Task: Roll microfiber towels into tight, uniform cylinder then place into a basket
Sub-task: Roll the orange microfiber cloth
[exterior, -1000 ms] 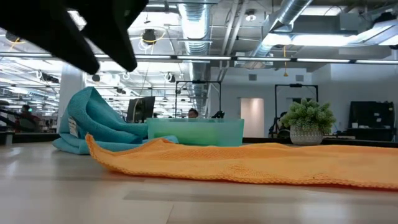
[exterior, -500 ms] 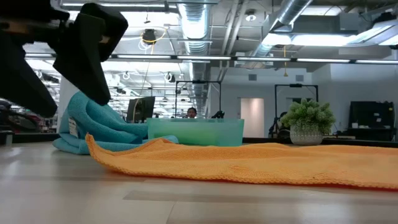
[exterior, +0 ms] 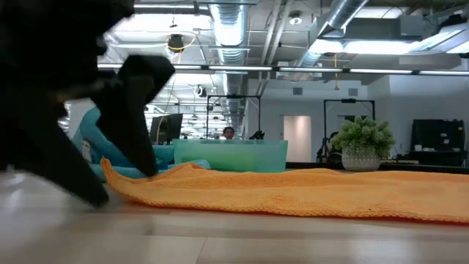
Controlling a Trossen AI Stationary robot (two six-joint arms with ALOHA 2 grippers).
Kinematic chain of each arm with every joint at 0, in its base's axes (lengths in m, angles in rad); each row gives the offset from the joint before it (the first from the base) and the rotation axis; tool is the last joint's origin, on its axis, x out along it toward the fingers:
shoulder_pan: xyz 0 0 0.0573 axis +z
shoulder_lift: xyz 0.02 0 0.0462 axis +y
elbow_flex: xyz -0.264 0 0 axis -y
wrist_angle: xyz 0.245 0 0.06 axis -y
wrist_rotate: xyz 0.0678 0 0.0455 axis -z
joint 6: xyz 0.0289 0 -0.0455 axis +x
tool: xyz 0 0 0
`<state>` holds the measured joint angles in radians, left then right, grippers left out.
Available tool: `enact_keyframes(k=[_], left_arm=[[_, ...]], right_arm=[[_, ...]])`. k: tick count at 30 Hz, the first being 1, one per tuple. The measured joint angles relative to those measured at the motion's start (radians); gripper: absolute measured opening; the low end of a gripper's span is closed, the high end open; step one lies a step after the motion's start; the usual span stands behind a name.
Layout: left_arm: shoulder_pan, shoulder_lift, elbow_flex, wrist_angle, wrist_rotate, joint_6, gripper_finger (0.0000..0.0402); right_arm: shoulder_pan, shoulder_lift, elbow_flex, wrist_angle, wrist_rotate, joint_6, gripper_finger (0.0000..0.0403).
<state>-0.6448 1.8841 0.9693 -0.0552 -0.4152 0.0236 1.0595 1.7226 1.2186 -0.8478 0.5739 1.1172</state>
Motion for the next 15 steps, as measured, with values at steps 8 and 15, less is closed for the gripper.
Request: enact_keyframes(k=[8, 15], left_arm=[[-0.003, 0.028, 0.012, -0.015, -0.079, -0.022, 0.0192], [-0.009, 0.028, 0.013, -0.065, -0.069, -0.072, 0.0192]], right_arm=[[-0.008, 0.0, 0.0, 0.011, -0.016, 0.026, 0.0205], [0.007, 0.0, -0.019, 0.017, -0.081, 0.122, 0.0205]])
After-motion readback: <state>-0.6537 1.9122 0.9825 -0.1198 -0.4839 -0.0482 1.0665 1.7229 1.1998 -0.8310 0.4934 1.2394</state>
